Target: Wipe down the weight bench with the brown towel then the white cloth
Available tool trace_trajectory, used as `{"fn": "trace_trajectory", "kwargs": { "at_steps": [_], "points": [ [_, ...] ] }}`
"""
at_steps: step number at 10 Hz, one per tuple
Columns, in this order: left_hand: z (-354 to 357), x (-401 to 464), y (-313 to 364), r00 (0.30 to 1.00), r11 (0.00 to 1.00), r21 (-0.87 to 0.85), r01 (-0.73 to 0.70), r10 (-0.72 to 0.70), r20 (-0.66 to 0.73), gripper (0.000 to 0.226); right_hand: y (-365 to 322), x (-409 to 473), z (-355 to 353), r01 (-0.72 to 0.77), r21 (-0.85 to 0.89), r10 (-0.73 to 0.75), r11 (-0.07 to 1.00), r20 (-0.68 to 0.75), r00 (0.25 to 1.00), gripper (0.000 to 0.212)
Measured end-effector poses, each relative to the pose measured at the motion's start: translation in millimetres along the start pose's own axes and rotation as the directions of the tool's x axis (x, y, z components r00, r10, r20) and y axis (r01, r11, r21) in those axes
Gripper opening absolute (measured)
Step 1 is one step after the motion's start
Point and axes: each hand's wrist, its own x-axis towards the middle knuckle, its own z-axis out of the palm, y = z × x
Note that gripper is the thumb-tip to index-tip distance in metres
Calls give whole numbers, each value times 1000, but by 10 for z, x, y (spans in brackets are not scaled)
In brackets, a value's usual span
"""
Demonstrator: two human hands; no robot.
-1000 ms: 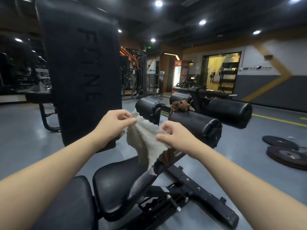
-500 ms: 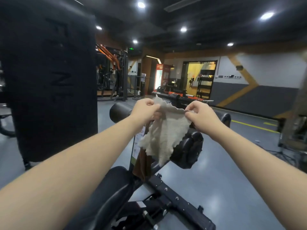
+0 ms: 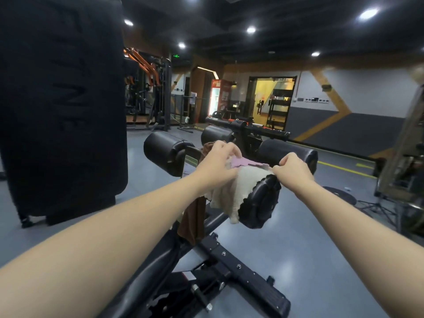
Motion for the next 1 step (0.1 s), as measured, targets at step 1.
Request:
{"fn": "trace_trajectory", "kwargs": {
  "at_steps": [1],
  "points": [
    [-84, -118, -59, 999, 994, 109, -1, -5, 53, 8, -111, -157, -109, 154, -104, -164, 983, -101, 981, 17]
  ]
}}
